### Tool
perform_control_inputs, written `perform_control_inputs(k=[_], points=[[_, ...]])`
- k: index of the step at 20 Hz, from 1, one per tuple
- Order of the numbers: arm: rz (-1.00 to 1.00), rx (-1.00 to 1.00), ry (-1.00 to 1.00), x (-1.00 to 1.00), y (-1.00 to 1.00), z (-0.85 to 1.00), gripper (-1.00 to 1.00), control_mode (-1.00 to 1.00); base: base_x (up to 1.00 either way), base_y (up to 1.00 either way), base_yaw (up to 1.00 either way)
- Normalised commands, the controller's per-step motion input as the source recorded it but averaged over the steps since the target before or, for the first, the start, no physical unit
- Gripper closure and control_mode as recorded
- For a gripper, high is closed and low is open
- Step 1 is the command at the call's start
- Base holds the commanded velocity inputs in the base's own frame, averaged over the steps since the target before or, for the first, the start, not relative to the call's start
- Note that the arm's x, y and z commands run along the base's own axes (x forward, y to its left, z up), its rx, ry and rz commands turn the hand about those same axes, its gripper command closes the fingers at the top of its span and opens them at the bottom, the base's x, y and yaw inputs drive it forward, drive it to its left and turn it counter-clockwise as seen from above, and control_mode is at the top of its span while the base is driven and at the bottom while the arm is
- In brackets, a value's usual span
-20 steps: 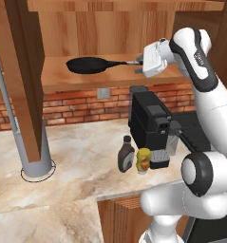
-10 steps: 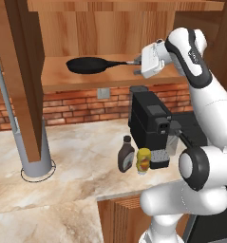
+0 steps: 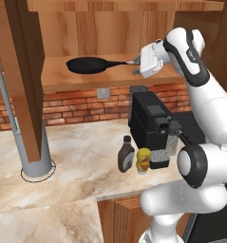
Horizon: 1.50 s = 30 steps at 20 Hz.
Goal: Pick the pan from the cabinet and place it on the stove. Then turn on the stove burner for the pan.
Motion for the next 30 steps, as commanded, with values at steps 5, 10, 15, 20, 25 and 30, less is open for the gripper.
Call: perform_control_inputs(k=[5,10,15,20,25,30], points=[[0.00,0.00,0.00,0.23,0.00,-0.03,-1.00,-1.00,0.00,0.00,0.00],[0.03,0.00,0.00,0.21,0.00,-0.03,-1.00,-1.00,0.00,0.00,0.00],[0.02,0.00,0.00,0.18,0.00,0.00,-1.00,-1.00,0.00,0.00,0.00],[0.02,0.00,0.00,0.14,0.00,0.00,-1.00,-1.00,0.00,0.00,0.00],[0.02,0.00,0.00,0.11,0.00,-0.02,-1.00,-1.00,0.00,0.00,0.00],[0.02,0.00,0.00,0.11,0.00,-0.02,-1.00,-1.00,0.00,0.00,0.00]])
